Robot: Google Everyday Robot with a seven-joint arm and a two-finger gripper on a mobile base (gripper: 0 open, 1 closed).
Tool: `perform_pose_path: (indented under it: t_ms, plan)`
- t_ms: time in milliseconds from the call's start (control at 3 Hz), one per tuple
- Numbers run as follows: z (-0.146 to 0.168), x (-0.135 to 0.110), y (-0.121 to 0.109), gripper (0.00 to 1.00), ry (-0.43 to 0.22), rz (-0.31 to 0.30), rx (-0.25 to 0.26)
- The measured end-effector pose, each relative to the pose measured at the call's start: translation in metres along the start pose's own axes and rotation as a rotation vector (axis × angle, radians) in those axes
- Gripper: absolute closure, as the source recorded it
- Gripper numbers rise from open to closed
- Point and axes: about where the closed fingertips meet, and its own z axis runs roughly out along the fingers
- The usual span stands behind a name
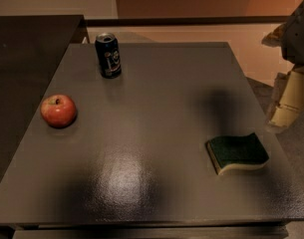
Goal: Move sponge near pepsi can
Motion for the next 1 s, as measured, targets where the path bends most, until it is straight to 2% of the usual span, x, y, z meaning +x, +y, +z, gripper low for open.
perform_pose_path:
  t_ms: [333,667,1000]
  plan:
    - [0.000,0.000,0.000,0.00,0.000,0.000,0.000]
    - [0.003,0.000,0.006,0.00,-0.020,-0.030,-0.017]
    - [0.013,0.004,0.018,0.00,-0.056,-0.077,-0.057]
